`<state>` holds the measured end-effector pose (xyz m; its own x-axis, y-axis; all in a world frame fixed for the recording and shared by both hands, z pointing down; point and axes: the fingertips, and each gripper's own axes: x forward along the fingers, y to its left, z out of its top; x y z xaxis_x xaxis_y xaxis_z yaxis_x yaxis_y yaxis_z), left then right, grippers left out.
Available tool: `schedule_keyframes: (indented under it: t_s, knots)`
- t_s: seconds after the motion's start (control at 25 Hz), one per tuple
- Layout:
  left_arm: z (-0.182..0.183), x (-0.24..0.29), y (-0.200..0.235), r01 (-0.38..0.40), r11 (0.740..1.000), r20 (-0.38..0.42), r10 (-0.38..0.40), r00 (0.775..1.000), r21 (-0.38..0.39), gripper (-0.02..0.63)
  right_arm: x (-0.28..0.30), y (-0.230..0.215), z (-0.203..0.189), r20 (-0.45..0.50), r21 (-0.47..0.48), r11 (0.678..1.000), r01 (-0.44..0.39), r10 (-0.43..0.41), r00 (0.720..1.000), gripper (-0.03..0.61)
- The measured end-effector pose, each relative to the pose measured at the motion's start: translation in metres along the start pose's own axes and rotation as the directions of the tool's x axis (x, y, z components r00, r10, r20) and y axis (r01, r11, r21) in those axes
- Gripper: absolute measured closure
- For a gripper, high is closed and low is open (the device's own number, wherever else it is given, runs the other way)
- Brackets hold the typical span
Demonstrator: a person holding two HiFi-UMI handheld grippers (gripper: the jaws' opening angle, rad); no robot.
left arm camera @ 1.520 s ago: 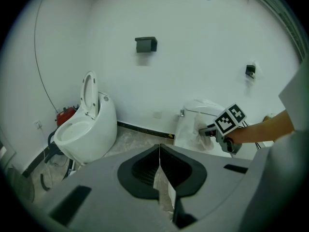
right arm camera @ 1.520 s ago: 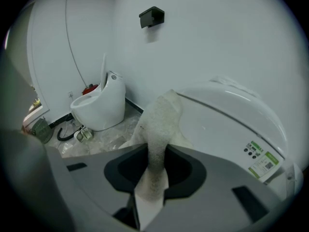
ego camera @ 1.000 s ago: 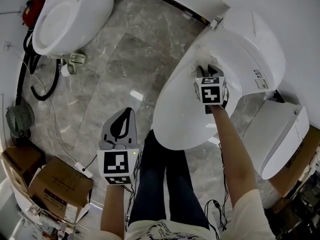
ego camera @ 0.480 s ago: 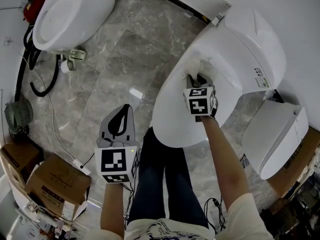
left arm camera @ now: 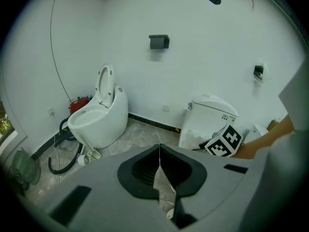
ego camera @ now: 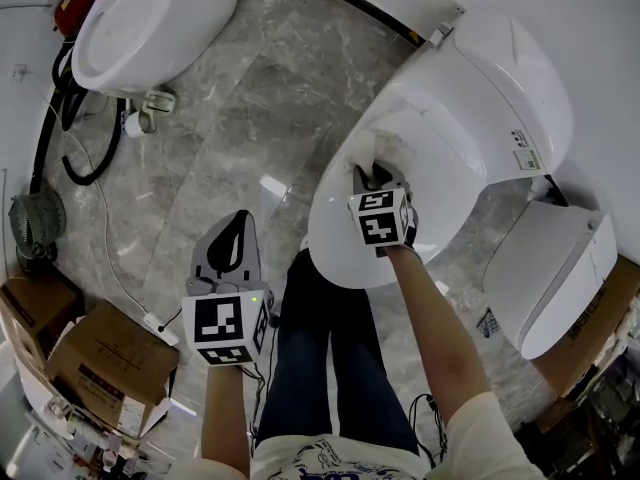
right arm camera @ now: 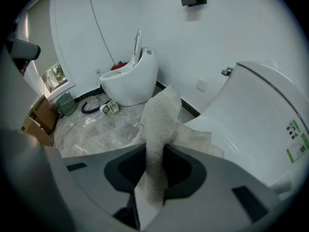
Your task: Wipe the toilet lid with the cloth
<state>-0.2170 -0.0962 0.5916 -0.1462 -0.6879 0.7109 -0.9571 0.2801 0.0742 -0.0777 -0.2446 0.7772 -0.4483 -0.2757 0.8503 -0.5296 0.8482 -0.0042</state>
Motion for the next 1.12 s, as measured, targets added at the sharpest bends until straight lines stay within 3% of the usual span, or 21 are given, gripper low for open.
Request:
schedule_keyframes:
  t_s: [0.72,1.12]
  knots:
    - [-0.031,-0.040,0.013,-0.069,0.996,0.009,0.069,0.998,-0.052,0.604,-0.027,0.118,-0.059,-0.055,-0.081,0.978,-0.193,0.189,0.980,0.492]
    - [-0.042,-0.049,0.014,-0.087,0.993,0.007,0.088,0.996,-0.074,0.604,-0.049,0.159,-0.102,-0.109,-0.198,0.923,-0.330,0.314,0.943,0.492]
